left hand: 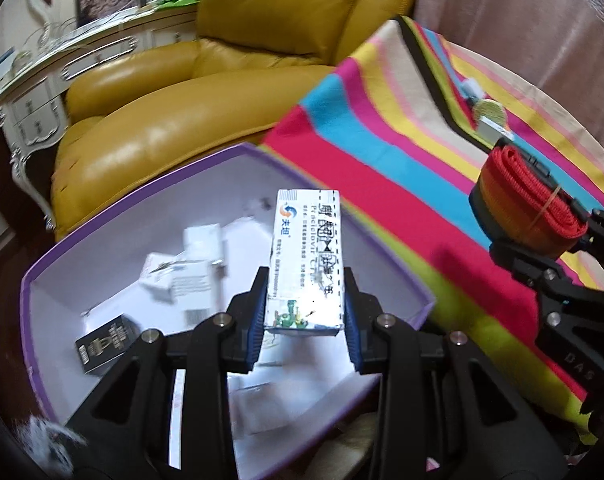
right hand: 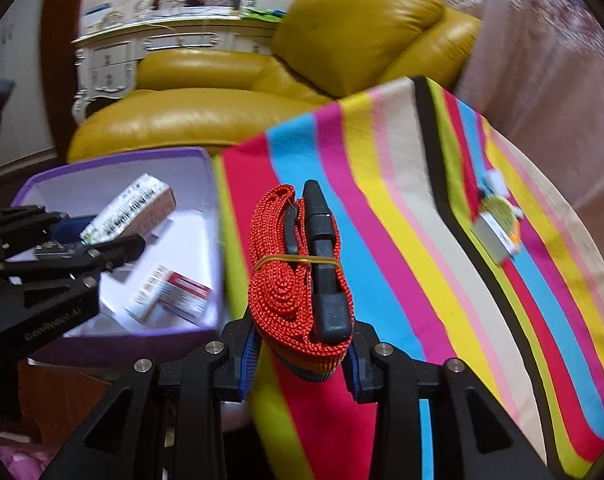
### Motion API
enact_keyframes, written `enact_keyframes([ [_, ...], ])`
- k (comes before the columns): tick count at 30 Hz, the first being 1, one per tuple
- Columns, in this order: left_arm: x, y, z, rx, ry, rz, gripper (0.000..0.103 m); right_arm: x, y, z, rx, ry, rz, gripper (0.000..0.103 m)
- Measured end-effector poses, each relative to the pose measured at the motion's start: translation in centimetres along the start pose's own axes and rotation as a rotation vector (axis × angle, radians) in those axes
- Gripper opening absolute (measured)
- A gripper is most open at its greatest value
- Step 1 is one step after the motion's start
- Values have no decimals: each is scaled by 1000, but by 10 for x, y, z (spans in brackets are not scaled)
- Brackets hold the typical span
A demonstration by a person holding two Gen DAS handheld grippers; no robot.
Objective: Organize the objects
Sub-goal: 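Carry the toothpaste box and red strap to the storage box and release them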
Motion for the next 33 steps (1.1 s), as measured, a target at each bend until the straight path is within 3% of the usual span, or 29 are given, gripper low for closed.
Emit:
enact_keyframes([
  [8,61,12,9,19,-100,114,38,63,-32,-7,-43,-140,120,36],
  [12,88,18,15,12,-209,180,41,90,-40,-17,-27,-224,150,38],
  [13,95,20,16,16,-256,201,57,95,-40,-20,-16,-232,160,42],
  [14,99,20,16,16,-279,211,79,96,-40,-21,-17,-224,165,47],
  [16,101,19,19,-12,-298,218,88,95,-39,-20,-35,-198,162,57],
  [18,96,17,18,-22,-303,202,88,88,-38,-19,-42,-192,139,61],
  [25,41,4,-1,16,-212,82,88,37,-31,-23,-26,-122,17,62],
  [29,-11,-12,-18,37,-134,-11,89,-11,-16,-31,2,-71,-64,64],
  [31,-45,-21,-35,69,-30,-57,90,-51,-5,-37,22,-17,-118,66],
  [33,-77,-31,-49,89,28,-97,90,-95,8,-44,46,19,-202,66],
])
Point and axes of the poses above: each gripper's, at about its wrist camera, not at the fingertips, and z roughly against the way its jaws point, x to its left, y to its underside, the point moved 4 cm from there along -z, roughly the way its jaws point, and after that the axes turned 1 degree about z, right-handed, at the moved point
